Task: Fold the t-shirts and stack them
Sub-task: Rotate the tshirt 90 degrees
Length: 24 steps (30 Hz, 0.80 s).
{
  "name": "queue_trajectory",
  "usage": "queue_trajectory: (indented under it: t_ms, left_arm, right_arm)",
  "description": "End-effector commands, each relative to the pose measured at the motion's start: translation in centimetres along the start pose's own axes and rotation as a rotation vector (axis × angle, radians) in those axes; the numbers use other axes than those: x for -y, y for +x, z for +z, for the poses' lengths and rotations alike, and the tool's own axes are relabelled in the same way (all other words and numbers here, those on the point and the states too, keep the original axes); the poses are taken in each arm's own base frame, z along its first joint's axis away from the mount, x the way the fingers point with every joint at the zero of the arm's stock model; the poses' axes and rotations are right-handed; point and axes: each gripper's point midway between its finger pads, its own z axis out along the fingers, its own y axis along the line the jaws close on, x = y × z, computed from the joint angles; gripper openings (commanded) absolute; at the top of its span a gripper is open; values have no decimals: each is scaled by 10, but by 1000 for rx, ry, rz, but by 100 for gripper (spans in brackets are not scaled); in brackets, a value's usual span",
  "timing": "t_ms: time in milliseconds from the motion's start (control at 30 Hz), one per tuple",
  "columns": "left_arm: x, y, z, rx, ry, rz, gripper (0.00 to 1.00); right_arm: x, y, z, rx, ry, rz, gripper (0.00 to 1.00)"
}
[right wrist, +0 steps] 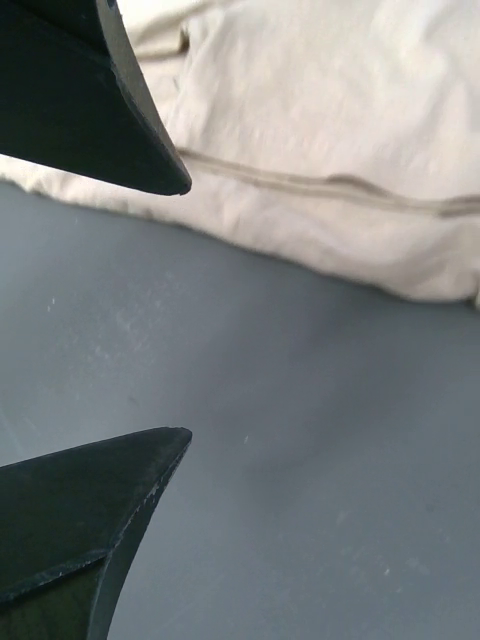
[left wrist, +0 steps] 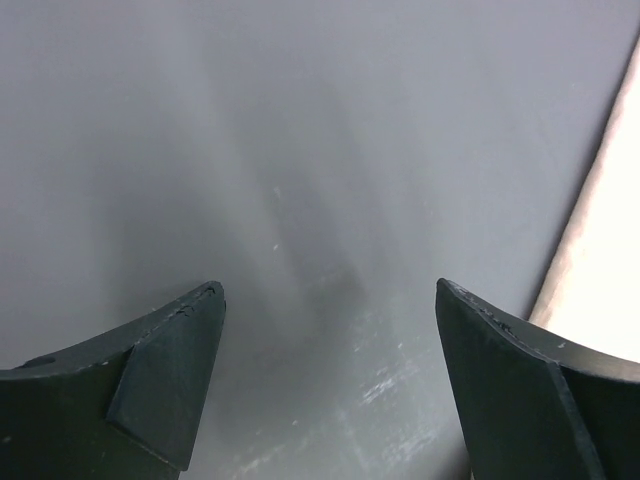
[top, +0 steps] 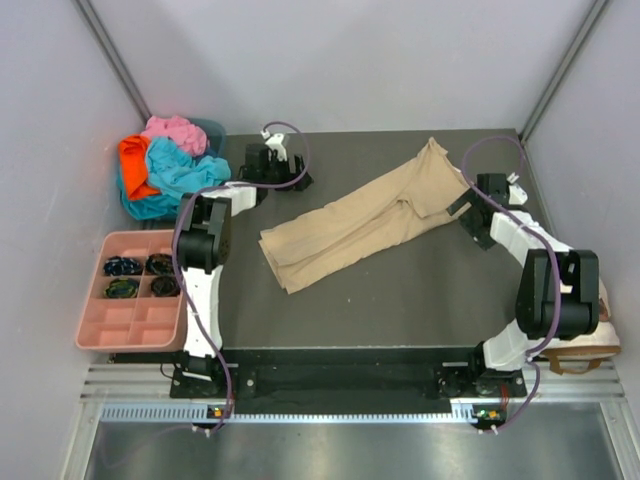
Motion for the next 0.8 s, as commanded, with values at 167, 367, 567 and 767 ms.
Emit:
queue_trajectory:
  t_ms: [167,367,567,767]
  left_arm:
    - [-9,-1,-21,-20,-33,22,90]
    - [-2,-10,-15,-3,9,-7,89]
    - [-1,-14,-17,8,4,-7,89]
    - [1,-23,-20,30,4,-11,89]
  right_arm:
    - [-37,-16,-14,25,-147,34,99]
    - [-64,37,-35,-37,-232,-64,99]
    - [-107,97,-66,-105,-368,-93,99]
    - [-139,165,-94,-156,-465,-104,95]
